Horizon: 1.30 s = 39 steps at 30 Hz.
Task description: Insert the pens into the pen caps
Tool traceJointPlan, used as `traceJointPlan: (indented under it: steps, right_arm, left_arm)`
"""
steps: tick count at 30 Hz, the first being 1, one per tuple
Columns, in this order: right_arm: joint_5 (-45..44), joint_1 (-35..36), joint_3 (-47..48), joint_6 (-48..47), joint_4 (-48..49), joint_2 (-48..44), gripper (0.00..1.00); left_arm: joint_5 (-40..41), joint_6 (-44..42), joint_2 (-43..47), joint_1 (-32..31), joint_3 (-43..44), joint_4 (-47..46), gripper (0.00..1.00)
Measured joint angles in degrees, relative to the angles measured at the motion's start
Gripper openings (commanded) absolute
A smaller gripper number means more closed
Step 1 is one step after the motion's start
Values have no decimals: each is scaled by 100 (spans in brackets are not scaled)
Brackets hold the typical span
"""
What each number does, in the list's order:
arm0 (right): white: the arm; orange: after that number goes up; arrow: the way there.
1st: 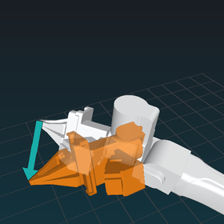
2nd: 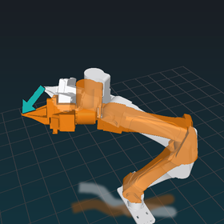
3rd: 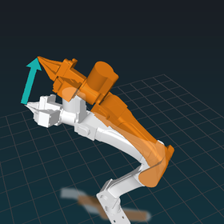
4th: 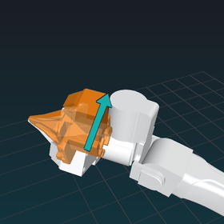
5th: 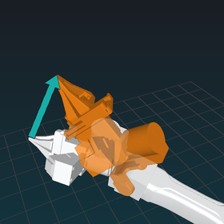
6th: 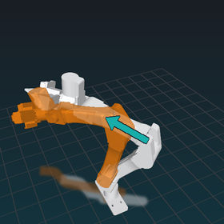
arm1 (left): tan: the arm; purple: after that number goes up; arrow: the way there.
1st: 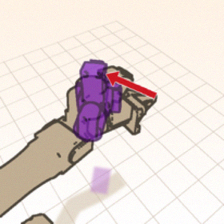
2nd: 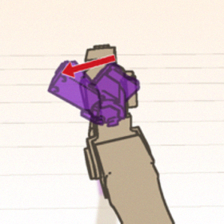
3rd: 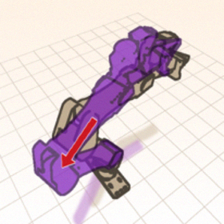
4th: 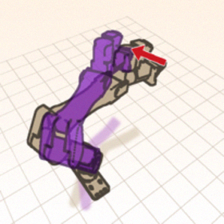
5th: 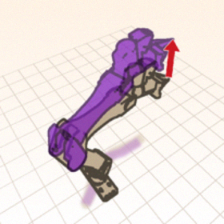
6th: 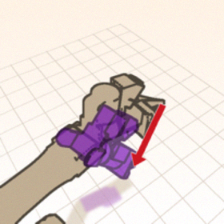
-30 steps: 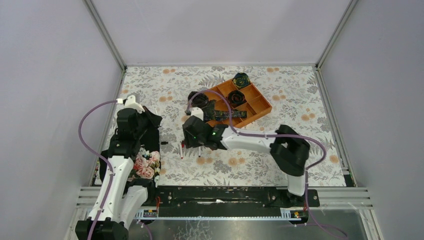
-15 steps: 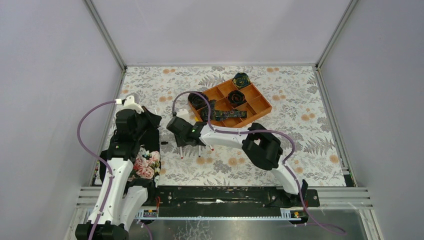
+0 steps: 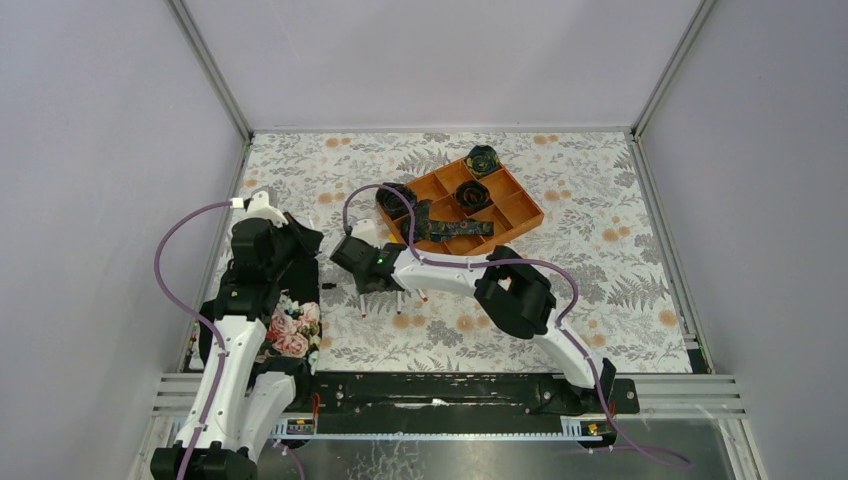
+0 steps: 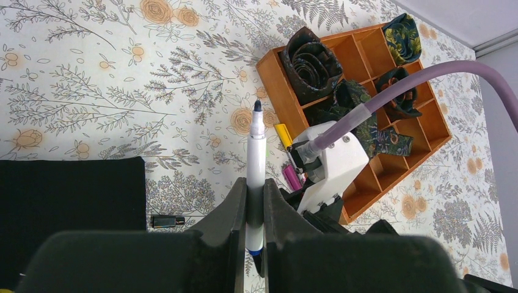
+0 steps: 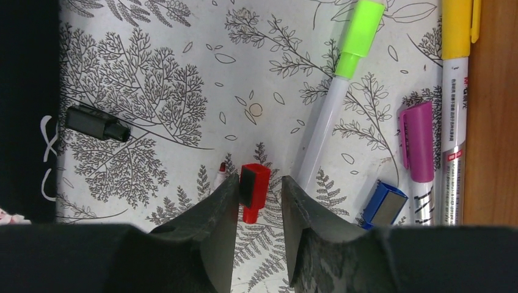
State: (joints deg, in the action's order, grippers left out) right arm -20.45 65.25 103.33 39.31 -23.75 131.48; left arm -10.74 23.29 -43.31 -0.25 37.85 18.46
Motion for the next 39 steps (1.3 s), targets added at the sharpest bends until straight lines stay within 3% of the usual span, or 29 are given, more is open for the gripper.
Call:
traceJointPlan:
  steps: [6, 12, 19, 25, 32, 39]
  right_arm:
    - [-28, 2, 0, -52, 0, 70, 28]
    - [-92, 2, 162, -175, -20, 168, 1]
    - [-111, -20, -160, -260, -13, -87, 0]
    - [129, -330, -1961, -247, 365, -2111, 0]
    - [734, -1298, -3331, -94, 1753, -4774, 0]
    - [1353, -1233, -4262, 284, 3418, -5794, 0]
  left_arm:
    - [-4, 2, -2, 0, 0, 0, 0]
    - [-66, 0, -2, 0, 0, 0, 0]
    - [-789, 11, -2, -13, -116, -223, 0]
    - [-2048, 264, 35, -339, -531, -1126, 0]
    - [-3574, 1314, 254, -992, -1266, -3587, 0]
    - [-4398, 1996, -24, -1495, -1355, -5049, 0]
